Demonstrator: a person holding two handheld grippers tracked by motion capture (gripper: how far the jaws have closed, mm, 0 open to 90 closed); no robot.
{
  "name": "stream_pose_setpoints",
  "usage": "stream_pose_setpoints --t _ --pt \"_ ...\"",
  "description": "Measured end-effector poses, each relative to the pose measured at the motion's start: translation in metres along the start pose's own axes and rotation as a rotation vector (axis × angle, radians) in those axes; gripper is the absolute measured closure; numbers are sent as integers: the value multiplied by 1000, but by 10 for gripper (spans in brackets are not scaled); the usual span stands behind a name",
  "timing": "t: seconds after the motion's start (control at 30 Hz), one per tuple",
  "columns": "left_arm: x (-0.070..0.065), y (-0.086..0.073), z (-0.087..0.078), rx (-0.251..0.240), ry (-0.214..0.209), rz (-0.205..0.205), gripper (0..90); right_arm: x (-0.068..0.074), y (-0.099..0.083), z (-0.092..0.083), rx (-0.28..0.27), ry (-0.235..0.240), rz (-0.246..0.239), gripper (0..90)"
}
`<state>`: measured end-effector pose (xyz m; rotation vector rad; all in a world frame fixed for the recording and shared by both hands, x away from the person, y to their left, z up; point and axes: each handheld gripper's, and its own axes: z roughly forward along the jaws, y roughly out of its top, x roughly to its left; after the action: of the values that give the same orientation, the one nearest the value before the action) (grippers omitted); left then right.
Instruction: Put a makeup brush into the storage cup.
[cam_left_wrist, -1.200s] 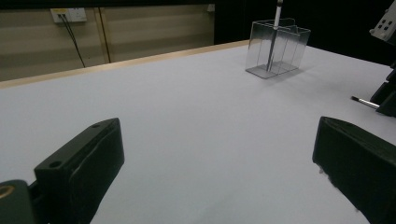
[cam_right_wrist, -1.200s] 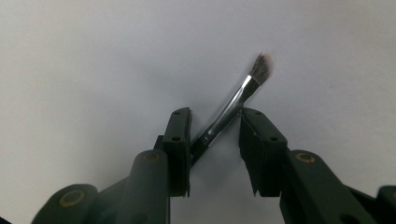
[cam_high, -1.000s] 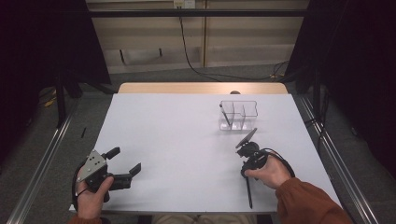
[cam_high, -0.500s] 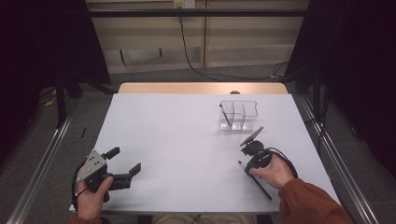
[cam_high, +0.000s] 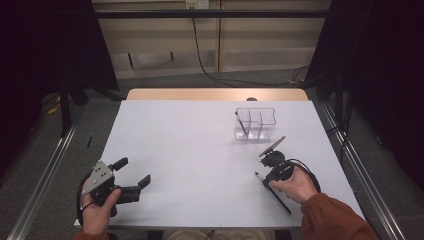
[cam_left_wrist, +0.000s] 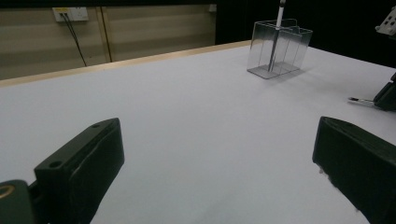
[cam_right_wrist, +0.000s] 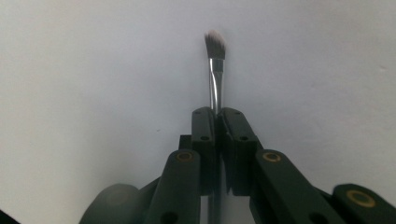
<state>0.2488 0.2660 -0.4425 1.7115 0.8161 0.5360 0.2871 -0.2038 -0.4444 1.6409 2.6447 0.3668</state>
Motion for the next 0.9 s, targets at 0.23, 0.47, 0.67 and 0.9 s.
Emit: stream_pose_setpoints --t 0.23,0.47,0.67,0.9 --pt "0 0 0 2 2 2 22 -3 -2 -6 -36 24 9 846" --pt "0 0 0 1 4 -3 22 -5 -4 -17 -76 54 19 849" --pt "0 0 0 2 4 1 22 -5 -3 -27 -111 82 14 850" --pt "0 0 0 1 5 0 22 -9 -5 -35 -147 96 18 851"
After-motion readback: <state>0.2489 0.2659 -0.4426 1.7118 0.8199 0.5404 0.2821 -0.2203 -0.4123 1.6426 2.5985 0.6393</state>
